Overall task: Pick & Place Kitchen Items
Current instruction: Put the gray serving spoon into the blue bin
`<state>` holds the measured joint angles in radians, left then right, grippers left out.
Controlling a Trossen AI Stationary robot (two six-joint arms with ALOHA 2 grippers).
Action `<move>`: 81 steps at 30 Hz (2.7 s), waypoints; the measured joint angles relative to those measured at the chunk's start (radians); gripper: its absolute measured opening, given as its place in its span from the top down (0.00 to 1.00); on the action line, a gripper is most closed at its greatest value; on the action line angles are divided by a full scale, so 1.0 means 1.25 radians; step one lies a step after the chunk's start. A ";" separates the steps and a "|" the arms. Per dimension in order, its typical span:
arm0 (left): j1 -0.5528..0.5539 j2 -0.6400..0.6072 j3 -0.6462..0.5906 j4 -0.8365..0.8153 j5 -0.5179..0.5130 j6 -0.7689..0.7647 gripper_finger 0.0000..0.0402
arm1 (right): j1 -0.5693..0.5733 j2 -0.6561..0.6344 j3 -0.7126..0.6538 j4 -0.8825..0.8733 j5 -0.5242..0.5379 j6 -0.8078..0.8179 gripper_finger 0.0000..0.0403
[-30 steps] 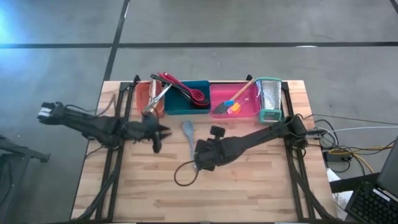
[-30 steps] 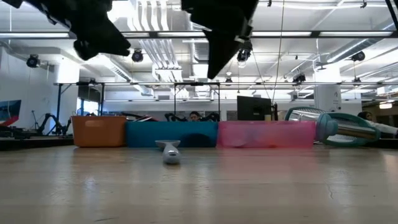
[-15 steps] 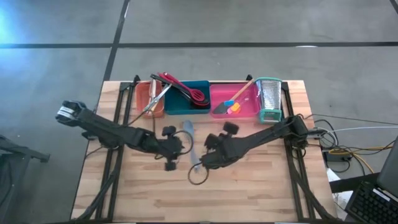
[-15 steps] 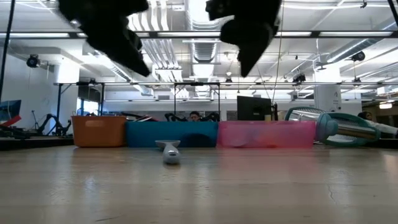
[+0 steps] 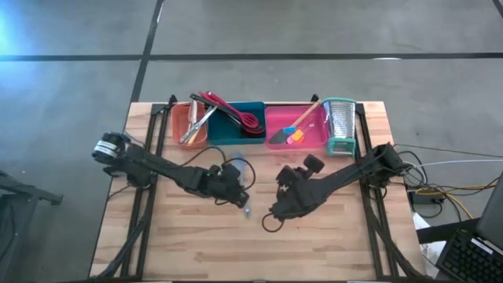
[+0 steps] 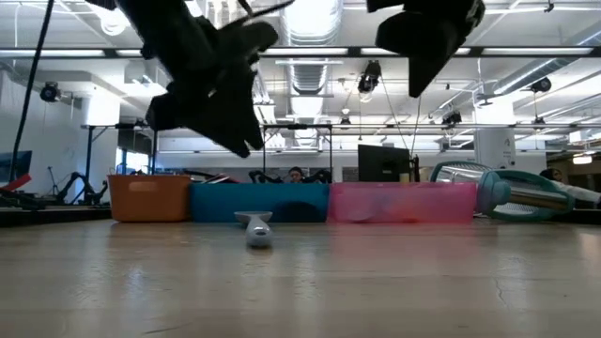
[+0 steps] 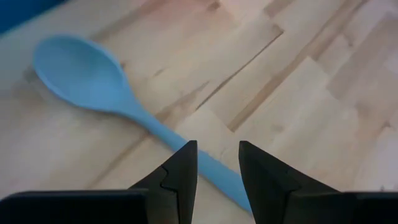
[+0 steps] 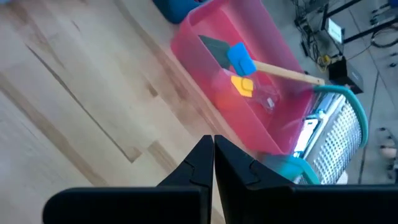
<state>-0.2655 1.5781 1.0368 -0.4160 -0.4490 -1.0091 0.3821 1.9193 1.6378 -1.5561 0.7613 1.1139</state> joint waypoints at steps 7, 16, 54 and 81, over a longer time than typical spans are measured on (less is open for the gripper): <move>0.015 0.075 0.011 0.002 0.086 -0.068 0.70 | 0.006 -0.044 -0.049 0.016 0.020 0.046 0.98; 0.027 0.134 0.011 0.008 0.135 -0.106 0.70 | 0.007 -0.044 -0.052 0.042 0.021 0.026 0.98; 0.047 0.198 -0.037 0.073 0.372 -0.110 0.70 | 0.007 -0.045 -0.051 0.078 0.020 -0.018 0.98; 0.044 0.127 -0.003 0.090 0.387 -0.141 0.41 | 0.007 -0.045 -0.054 0.099 0.019 -0.036 0.98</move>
<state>-0.2104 1.7367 1.0336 -0.3033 0.0347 -1.1859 0.3904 1.8633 1.5703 -1.4322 0.7857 1.0690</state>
